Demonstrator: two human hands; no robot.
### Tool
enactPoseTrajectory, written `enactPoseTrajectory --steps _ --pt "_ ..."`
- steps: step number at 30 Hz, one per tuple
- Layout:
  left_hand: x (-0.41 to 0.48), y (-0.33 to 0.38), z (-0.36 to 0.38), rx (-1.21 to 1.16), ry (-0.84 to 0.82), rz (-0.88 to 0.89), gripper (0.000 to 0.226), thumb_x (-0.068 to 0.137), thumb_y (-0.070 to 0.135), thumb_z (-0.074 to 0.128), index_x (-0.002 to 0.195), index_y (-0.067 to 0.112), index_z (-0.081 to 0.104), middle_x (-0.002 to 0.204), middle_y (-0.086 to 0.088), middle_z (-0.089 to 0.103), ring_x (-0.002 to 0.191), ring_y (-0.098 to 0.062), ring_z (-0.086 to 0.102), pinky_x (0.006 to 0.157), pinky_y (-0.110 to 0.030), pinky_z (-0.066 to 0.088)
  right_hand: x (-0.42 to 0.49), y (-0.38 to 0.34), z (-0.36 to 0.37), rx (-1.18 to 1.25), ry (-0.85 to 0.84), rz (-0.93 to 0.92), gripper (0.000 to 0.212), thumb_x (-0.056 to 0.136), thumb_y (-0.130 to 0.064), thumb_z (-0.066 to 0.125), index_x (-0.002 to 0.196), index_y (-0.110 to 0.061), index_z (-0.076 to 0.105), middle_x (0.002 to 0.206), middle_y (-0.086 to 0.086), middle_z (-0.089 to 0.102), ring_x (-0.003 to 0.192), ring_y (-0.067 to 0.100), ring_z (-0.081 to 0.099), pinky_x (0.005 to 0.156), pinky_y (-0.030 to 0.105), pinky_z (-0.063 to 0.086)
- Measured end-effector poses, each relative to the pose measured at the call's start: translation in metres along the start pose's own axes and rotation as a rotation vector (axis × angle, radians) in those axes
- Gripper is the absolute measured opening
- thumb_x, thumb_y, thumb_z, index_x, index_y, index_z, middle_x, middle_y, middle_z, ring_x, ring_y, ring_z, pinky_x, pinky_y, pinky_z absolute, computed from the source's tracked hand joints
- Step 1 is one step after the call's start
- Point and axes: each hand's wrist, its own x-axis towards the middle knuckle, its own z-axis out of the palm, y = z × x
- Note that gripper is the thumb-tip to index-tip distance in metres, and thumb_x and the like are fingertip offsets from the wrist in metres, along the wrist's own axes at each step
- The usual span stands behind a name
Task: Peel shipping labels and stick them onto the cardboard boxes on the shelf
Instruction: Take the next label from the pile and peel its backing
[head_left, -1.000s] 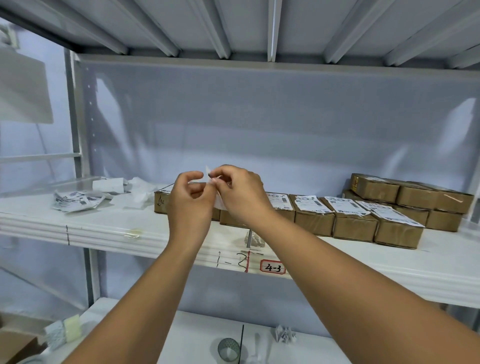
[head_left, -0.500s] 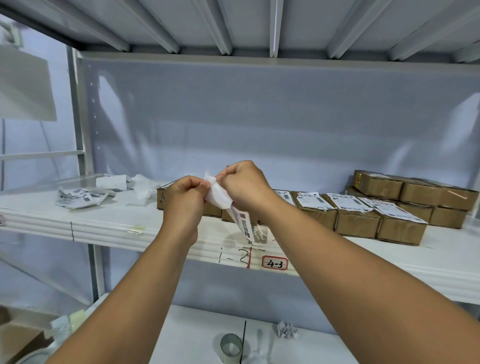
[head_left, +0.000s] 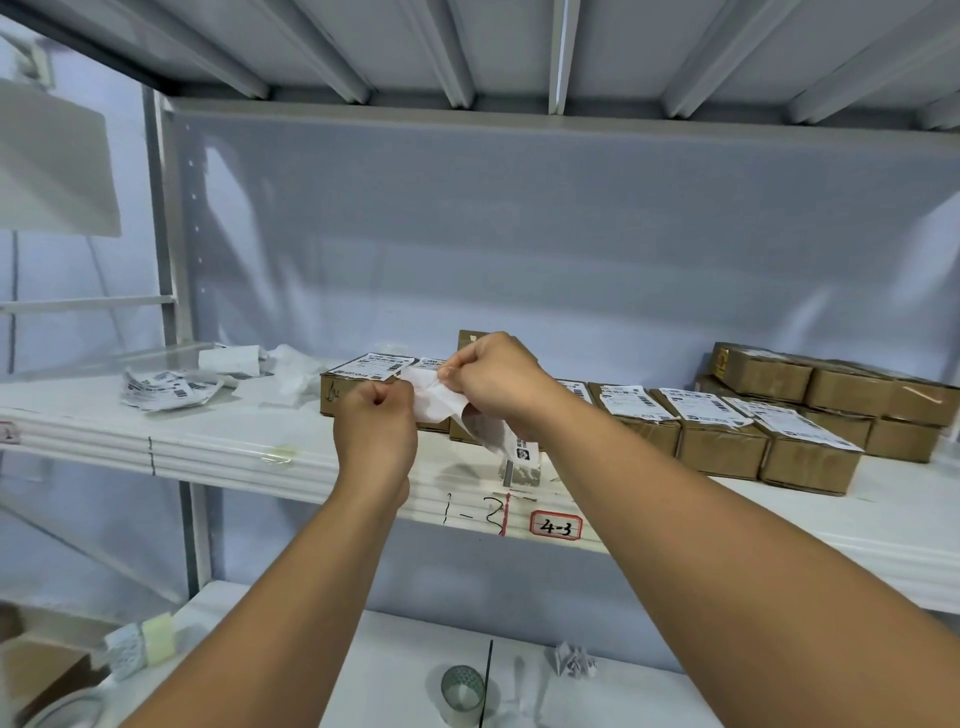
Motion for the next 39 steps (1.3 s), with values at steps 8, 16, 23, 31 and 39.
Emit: enactPoseTrajectory --steps 8,16,23,31,39 --pt "0.002 0.0 0.0 -0.132 -0.009 -0.078 0.017 0.081 0.002 0.059 0.076 0.014 0.047 0.07 -0.003 0.052 0.072 -0.02 0.051 0.072 -0.033 0.047 0.004 0.006 0.006 0.008 -0.006 -0.044 0.018 0.093 -0.005 0.052 0.087 -0.012 0.068 0.086 0.01 0.062 0.08 0.019 0.053 0.068 0.025 0.047" --pt "-0.001 0.01 0.0 -0.08 -0.045 0.04 0.03 0.067 0.037 0.065 0.074 0.009 0.068 0.075 -0.009 0.069 0.081 -0.032 0.066 0.085 -0.052 0.053 0.001 0.012 0.022 -0.041 0.031 -0.244 0.03 0.098 -0.02 0.047 0.085 -0.005 0.07 0.079 0.013 0.068 0.068 0.012 0.052 0.06 0.024 0.037" --pt "-0.007 0.02 0.003 -0.054 -0.074 0.129 0.028 0.092 0.02 0.058 0.065 0.011 0.055 0.055 0.005 0.048 0.058 -0.015 0.042 0.059 -0.026 0.039 0.002 0.015 0.023 0.214 -0.03 -0.189 0.07 0.073 -0.08 0.044 0.066 -0.012 0.058 0.064 0.008 0.054 0.066 0.019 0.05 0.068 0.032 0.038" --pt "-0.002 0.014 -0.001 0.193 -0.101 0.204 0.032 0.089 0.021 0.061 0.058 0.016 0.051 0.053 0.006 0.047 0.055 -0.014 0.042 0.06 -0.028 0.033 0.009 0.015 0.001 0.299 -0.059 -0.134 0.048 0.088 -0.036 0.065 0.098 0.011 0.064 0.083 0.013 0.064 0.077 0.022 0.058 0.072 0.034 0.046" --pt "-0.003 0.011 0.004 0.075 -0.211 0.162 0.022 0.093 0.011 0.052 0.077 -0.004 0.052 0.073 -0.011 0.048 0.069 -0.016 0.042 0.065 -0.029 0.032 0.008 0.022 0.002 0.253 -0.042 -0.157 0.017 0.089 -0.017 0.065 0.084 -0.001 0.064 0.07 0.004 0.058 0.062 0.012 0.052 0.052 0.019 0.04"
